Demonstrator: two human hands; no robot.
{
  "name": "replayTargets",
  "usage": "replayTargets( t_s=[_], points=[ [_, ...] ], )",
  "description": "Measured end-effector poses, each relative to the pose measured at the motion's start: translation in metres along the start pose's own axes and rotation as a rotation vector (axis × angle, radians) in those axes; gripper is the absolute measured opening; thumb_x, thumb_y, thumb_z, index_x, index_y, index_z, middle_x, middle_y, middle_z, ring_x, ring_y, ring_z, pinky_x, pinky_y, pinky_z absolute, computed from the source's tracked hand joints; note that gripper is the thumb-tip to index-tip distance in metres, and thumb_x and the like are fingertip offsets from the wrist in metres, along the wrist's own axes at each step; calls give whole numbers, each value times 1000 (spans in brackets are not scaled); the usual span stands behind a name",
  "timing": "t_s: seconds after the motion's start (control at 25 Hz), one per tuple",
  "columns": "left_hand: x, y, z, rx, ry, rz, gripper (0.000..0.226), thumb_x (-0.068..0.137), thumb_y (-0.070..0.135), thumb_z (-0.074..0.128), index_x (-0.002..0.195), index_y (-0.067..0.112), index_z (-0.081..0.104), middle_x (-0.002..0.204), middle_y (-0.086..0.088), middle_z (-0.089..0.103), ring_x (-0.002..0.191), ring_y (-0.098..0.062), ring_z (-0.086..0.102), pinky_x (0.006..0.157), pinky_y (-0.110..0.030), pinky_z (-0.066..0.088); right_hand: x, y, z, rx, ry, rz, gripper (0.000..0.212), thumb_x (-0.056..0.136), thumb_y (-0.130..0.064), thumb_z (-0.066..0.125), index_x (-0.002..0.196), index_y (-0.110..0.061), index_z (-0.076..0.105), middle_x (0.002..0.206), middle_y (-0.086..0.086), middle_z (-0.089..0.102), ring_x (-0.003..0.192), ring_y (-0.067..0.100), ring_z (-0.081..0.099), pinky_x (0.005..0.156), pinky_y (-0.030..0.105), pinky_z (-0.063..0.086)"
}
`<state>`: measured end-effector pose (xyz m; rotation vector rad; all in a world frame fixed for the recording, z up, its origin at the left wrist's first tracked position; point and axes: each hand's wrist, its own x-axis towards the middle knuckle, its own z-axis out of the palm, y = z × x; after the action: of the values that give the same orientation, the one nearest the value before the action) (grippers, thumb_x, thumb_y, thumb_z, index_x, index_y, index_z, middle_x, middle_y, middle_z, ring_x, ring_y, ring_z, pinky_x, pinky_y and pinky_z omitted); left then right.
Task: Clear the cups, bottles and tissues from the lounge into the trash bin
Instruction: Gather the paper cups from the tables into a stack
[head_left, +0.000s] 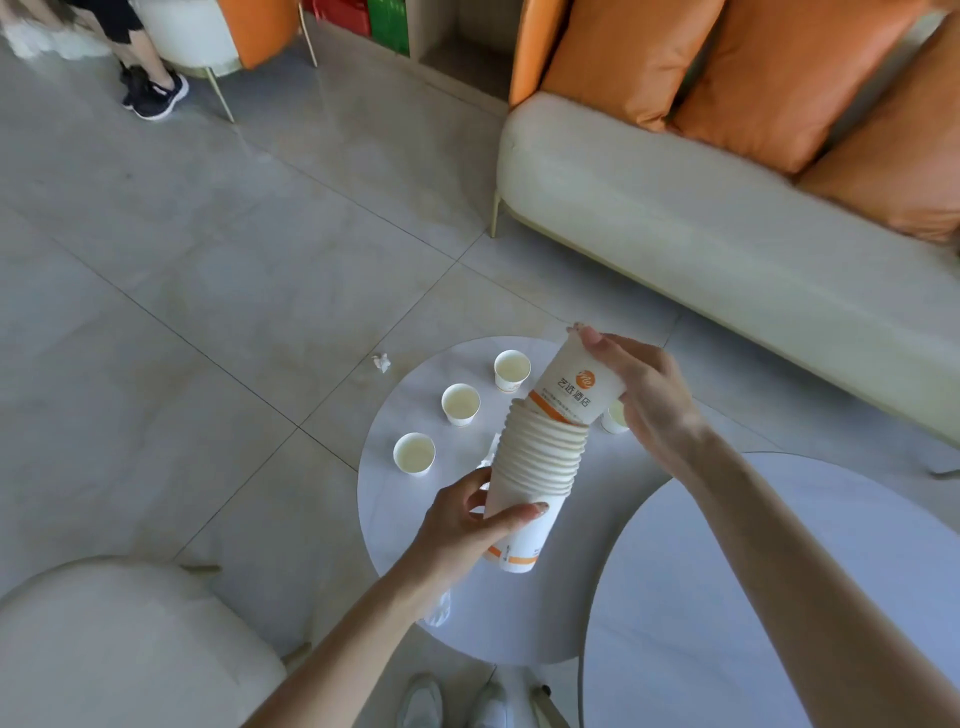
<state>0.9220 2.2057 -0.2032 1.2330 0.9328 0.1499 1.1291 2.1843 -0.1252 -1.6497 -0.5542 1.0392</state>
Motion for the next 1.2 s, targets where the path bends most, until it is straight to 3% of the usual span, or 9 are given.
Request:
replayTargets(
  t_s=[0.12, 0.24, 0.36, 0.52, 0.64, 0.76, 0.84, 1.04, 1.2],
  points=[
    [-10, 28, 0, -1, 22, 43, 30, 76, 33, 80, 102, 32, 66, 90, 14, 75, 82, 6, 68, 64, -5, 48, -13, -33, 2, -96, -88, -18, 15, 81, -36, 69, 93, -29, 75, 97, -9, 74, 89, 6, 67, 77, 20, 45],
    [-22, 52, 6, -7, 40, 89, 33, 74, 33, 79, 104, 29, 67, 90, 16, 75, 81, 7, 68, 62, -4, 46, -24, -57, 3, -219, -150, 1, 57, 67, -49, 77, 120, -29, 66, 119, -13, 65, 110, 2, 57, 89, 21, 37],
    [-32, 73, 13, -22, 58, 109, 30, 79, 29, 78, 107, 26, 67, 94, 15, 74, 80, 8, 68, 61, -4, 46, -35, -73, 2, -265, -212, 5, 68, 69, -47, 77, 132, -31, 56, 130, -14, 57, 119, 3, 51, 91, 22, 32],
    [-43, 98, 18, 6, 68, 143, 18, 86, 22, 72, 101, 31, 66, 97, 13, 73, 78, 10, 67, 61, -4, 47, -49, -90, 2, -292, -244, -46, 56, 83, -36, 68, 137, -30, 50, 136, -12, 52, 121, 5, 47, 88, 19, 31],
    [-51, 108, 12, 18, 80, 138, 17, 82, 32, 75, 97, 33, 67, 98, 9, 74, 76, 7, 67, 62, -10, 49, -54, -95, 7, -258, -243, -75, 52, 87, -41, 63, 136, -32, 49, 133, -15, 49, 123, 4, 45, 94, 20, 32],
    [-55, 114, 1, -18, 104, 134, 18, 83, 30, 75, 99, 28, 68, 96, 8, 75, 77, 1, 69, 60, -12, 50, -49, -87, 8, -45, -8, -78, 43, 94, -47, 47, 130, -24, 55, 123, -9, 56, 116, 10, 53, 108, 33, 37],
    [-53, 113, -11, -54, 143, 128, 19, 86, 26, 71, 105, 22, 68, 97, 5, 74, 76, 0, 69, 63, -14, 53, -40, -70, 6, 55, 135, 13, 46, 96, -49, 44, 123, -16, 61, 116, 0, 61, 106, 16, 60, 105, 39, 43],
    [-39, 95, -55, -3, 229, 50, 42, 77, 43, 76, 111, 21, 68, 106, 1, 74, 95, -15, 71, 93, -42, 55, -22, 0, 10, 32, 126, 251, 41, 95, -48, 49, 114, -14, 62, 112, 8, 66, 95, 23, 65, 90, 35, 51],
    [-12, 81, -99, -22, 240, 17, 27, 85, 38, 69, 107, 23, 69, 97, 5, 73, 87, -10, 70, 84, -33, 59, 8, 51, 46, 32, 143, 356, 30, 95, -34, 56, 116, -12, 58, 109, 10, 67, 95, 25, 66, 86, 33, 51]
  ],
)
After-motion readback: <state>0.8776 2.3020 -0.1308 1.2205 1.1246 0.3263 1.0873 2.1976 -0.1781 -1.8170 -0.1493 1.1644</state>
